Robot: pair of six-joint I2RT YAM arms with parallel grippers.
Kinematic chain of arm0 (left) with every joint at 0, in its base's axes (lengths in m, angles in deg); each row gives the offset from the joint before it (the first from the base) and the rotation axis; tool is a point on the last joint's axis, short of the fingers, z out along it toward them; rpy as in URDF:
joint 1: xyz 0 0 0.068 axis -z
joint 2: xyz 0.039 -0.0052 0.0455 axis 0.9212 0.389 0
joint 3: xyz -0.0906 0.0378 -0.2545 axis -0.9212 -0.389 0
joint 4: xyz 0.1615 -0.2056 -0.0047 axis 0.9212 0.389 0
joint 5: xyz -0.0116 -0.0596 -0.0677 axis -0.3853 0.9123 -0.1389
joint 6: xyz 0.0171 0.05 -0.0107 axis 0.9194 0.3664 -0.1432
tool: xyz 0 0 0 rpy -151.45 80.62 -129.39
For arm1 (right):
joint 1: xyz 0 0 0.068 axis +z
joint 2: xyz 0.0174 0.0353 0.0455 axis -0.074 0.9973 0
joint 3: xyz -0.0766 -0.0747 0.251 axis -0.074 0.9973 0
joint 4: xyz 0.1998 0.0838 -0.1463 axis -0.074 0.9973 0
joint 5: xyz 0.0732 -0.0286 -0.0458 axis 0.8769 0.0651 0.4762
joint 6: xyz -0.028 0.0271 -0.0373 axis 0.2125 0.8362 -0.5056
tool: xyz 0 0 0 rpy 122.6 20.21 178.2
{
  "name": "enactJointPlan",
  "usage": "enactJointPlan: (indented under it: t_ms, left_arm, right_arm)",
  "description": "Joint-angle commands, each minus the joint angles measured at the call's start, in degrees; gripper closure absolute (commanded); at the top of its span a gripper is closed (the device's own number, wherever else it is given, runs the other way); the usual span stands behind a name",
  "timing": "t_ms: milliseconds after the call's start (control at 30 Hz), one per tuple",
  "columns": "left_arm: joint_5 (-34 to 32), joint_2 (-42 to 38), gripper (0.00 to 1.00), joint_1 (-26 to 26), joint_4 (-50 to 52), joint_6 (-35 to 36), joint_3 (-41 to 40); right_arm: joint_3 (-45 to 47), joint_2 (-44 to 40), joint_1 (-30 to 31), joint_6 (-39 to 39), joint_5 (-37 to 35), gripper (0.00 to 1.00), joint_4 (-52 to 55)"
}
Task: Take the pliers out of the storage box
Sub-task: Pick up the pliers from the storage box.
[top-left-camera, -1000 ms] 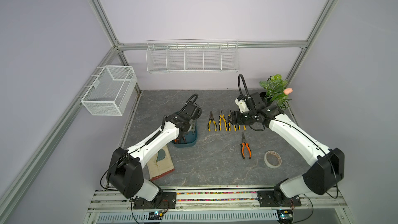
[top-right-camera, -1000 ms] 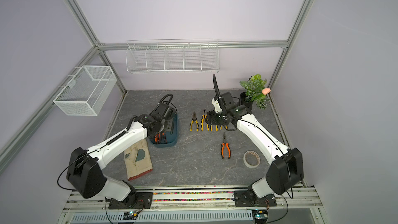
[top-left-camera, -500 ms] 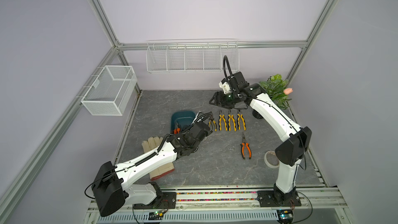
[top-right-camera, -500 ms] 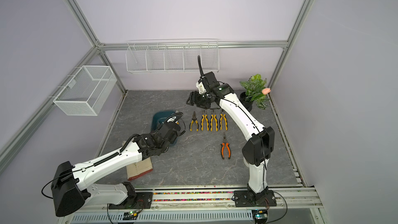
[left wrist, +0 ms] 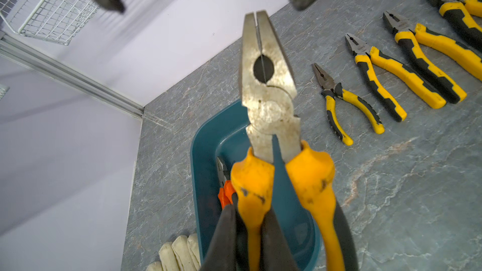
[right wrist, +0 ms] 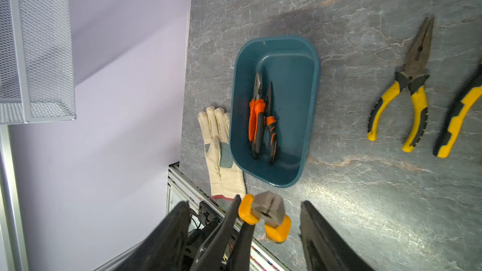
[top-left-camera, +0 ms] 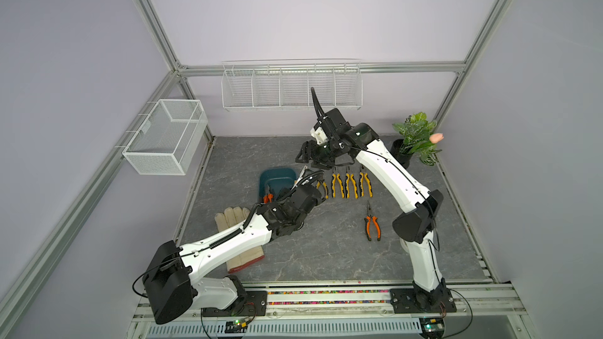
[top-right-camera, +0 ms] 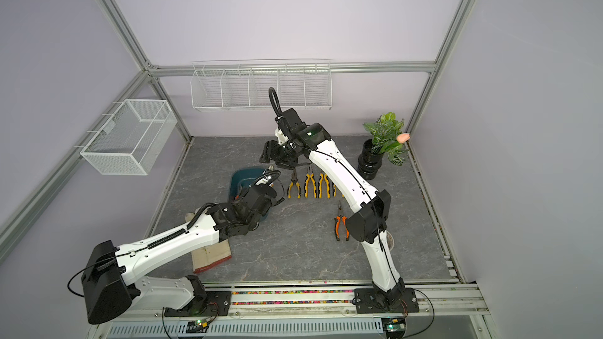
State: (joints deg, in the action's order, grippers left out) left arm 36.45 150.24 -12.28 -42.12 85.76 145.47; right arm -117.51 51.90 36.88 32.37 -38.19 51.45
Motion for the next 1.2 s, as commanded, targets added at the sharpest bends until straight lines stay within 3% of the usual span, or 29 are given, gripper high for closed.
enactJointPlan:
  t_ms: [0, 200, 400, 833, 1067, 1167]
  left_arm:
    - [-3.03, 0.50, 1.00, 0.28, -2.68, 0.84, 2.59]
    - [-6.79, 1.60, 1.00, 0.19, -2.63, -0.11, 3.04]
    - [-7.06, 1.84, 1.00, 0.20, -3.38, -0.16, 2.90]
    - [-5.82, -0.72, 1.00, 0.20, -6.86, -2.00, 1.97]
    - [-6.88, 0.23, 1.00, 0.19, -6.41, -1.48, 2.09]
    - [-7.06, 0.50, 1.00, 0.20, -6.34, -1.68, 2.07]
  right_arm:
    - [-1.03, 2.03, 1.06, 1.45, -1.20, 0.32, 5.31]
    - [1.80, 1.44, 1.98, 1.47, -3.82, 0.33, 4.76]
    - [4.97, 1.34, 2.72, 2.81, -1.61, 0.42, 1.89]
    - [12.46, 0.04, 3.44, 5.14, 0.20, 0.49, -3.21]
    - [13.13, -1.28, 3.45, 5.02, 0.52, 0.56, -3.23]
    - [13.18, -1.68, 3.55, 5.06, 1.04, 0.63, -3.35]
